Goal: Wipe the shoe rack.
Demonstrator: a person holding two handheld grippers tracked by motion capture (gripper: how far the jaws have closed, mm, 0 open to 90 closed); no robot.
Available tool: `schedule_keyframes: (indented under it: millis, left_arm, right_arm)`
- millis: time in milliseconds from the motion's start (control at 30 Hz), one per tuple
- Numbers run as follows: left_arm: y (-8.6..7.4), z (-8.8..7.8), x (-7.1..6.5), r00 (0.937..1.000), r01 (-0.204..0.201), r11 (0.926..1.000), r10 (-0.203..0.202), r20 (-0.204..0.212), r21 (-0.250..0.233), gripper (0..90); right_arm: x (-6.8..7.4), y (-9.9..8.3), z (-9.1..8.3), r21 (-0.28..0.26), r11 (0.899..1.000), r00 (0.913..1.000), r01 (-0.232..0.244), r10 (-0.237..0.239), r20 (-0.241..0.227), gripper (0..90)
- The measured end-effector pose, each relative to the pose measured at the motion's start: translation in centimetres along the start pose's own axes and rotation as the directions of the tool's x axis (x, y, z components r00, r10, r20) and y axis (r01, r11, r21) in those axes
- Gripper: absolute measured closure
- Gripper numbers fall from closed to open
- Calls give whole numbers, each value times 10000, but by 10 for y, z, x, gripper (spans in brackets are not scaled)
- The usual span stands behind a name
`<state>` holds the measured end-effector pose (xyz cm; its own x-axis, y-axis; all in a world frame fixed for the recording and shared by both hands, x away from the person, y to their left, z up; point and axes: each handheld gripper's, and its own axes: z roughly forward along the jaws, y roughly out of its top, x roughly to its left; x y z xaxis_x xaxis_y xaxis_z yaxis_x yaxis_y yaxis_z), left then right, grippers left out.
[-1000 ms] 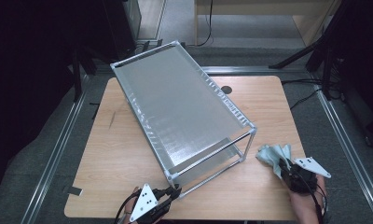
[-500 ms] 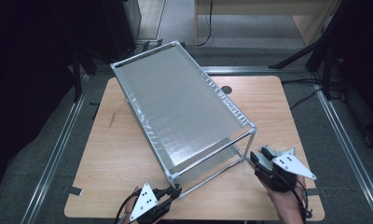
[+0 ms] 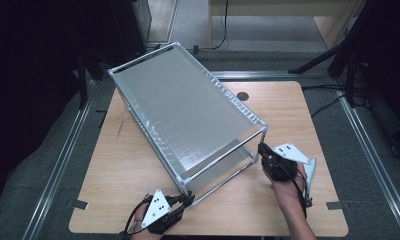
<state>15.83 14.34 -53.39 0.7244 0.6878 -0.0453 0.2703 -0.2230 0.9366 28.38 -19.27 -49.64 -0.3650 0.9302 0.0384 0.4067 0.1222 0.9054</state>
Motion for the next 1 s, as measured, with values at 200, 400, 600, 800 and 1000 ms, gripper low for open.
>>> schedule_keyframes:
  millis: [200, 400, 600, 800, 1000]
  left_arm:
    - [9, 22, -6, 9999, 48, 10000, -48, 109, 9, 814]
    - [19, 49, -17, 10000, -51, 10000, 51, 50, -42, 814]
    - [25, 69, -17, 10000, -72, 9999, 72, -4, -128, 814]
    - [34, 87, -19, 10000, 94, 10000, -94, -32, 14, 723]
    - [34, 52, -13, 9976, 322, 9989, -300, 625, -346, 427]
  right_arm:
    - [-2, 22, 41, 190, 9997, 9996, 127, -132, 268, 825]
    - [-4, 48, 85, 235, 9983, 9984, -528, 533, -185, 714]
    - [-3, 42, 56, -308, 9968, 9971, -739, 733, -203, 556]
    - [11, 11, -1, -335, 9991, 9978, -260, 239, -621, 376]
    - [32, -27, -41, -248, 9997, 9848, 24, -67, -1733, 202]
